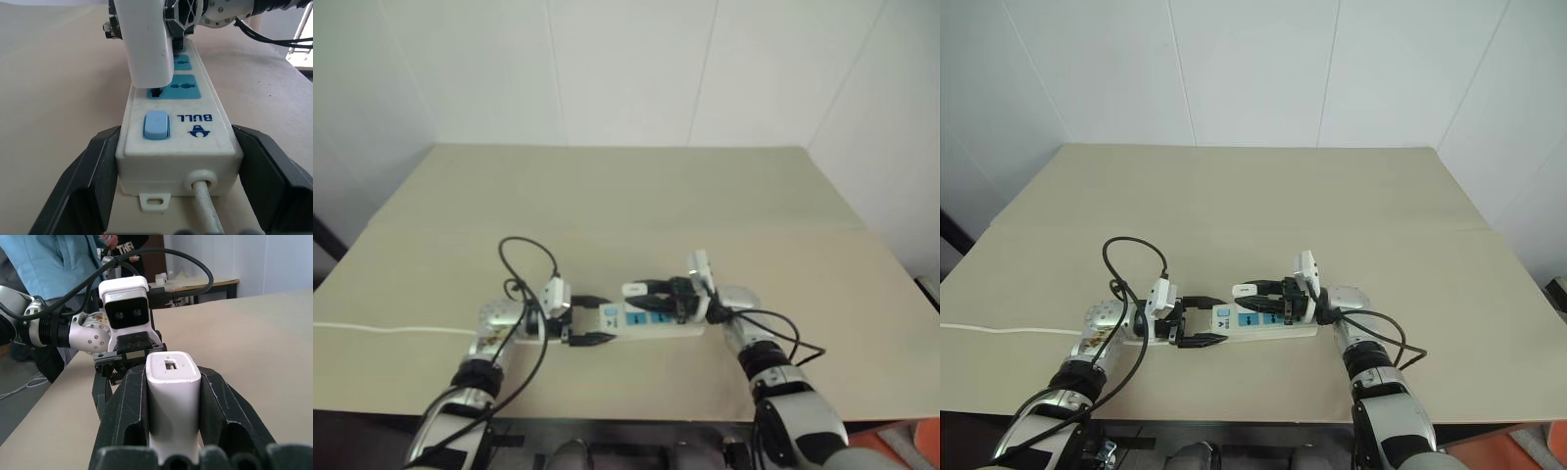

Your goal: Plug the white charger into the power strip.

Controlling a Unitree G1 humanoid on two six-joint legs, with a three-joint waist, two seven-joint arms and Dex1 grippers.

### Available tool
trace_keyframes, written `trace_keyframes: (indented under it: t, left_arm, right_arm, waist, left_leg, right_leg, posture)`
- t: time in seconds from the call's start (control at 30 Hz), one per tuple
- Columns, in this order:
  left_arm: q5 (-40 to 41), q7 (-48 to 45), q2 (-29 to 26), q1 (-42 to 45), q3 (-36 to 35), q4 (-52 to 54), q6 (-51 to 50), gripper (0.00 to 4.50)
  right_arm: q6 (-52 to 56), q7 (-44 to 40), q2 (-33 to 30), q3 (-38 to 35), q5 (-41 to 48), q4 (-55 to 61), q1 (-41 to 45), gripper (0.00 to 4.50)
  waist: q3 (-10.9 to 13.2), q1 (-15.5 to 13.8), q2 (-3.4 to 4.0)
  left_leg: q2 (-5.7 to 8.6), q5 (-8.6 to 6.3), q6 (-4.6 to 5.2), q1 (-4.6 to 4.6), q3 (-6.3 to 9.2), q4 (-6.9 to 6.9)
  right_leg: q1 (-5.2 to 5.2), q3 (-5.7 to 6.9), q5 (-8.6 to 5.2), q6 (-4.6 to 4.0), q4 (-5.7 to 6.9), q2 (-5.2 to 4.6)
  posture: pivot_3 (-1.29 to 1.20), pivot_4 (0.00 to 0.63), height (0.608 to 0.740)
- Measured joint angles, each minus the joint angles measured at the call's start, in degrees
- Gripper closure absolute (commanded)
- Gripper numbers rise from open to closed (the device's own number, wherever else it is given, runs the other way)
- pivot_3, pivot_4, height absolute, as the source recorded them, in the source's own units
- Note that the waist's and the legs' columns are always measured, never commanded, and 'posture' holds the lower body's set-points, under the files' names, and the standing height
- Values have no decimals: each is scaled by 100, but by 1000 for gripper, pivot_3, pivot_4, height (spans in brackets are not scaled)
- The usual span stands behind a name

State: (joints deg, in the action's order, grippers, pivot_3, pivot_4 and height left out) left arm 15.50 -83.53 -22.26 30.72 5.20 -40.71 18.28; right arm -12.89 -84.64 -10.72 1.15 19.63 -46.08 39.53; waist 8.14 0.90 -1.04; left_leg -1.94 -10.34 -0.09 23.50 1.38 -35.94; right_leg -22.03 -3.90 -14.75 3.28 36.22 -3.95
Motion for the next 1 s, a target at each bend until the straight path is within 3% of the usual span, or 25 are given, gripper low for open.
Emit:
trace_keyframes:
  t: [1.0]
  left_arm:
    - [-2,101,5,-44,58,84,-181,1282]
  right_arm:
    - [-416,-309,-79,27,-150,-1229,573,3404]
  waist:
    - [0,-3,0]
  left_leg:
    - [1,-1,-1,-68,0,3]
  right_leg:
    - [75,1,-3,0,-12,-2]
  posture:
    - [0,150,740]
